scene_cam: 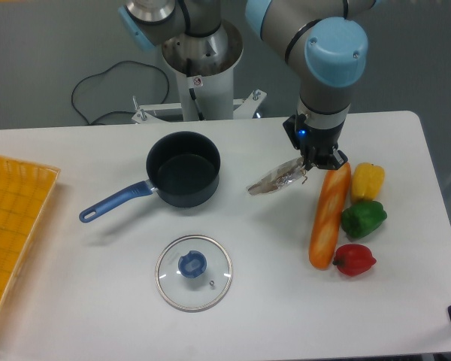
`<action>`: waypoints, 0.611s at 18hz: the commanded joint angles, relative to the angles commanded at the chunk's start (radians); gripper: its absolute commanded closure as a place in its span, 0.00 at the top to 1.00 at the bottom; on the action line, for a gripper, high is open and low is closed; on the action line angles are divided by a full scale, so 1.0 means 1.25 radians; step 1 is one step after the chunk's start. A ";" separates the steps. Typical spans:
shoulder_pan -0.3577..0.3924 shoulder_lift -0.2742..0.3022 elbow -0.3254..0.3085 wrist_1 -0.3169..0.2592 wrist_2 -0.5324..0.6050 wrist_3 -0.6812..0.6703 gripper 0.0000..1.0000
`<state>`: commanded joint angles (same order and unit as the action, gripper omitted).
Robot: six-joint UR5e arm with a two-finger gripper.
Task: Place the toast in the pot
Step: 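Lift the bagged toast slice held in the gripper upward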
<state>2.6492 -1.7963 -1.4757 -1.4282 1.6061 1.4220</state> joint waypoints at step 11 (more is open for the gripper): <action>-0.002 0.013 -0.007 0.004 0.011 -0.027 0.04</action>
<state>2.6461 -1.7794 -1.4849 -1.4235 1.6199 1.3884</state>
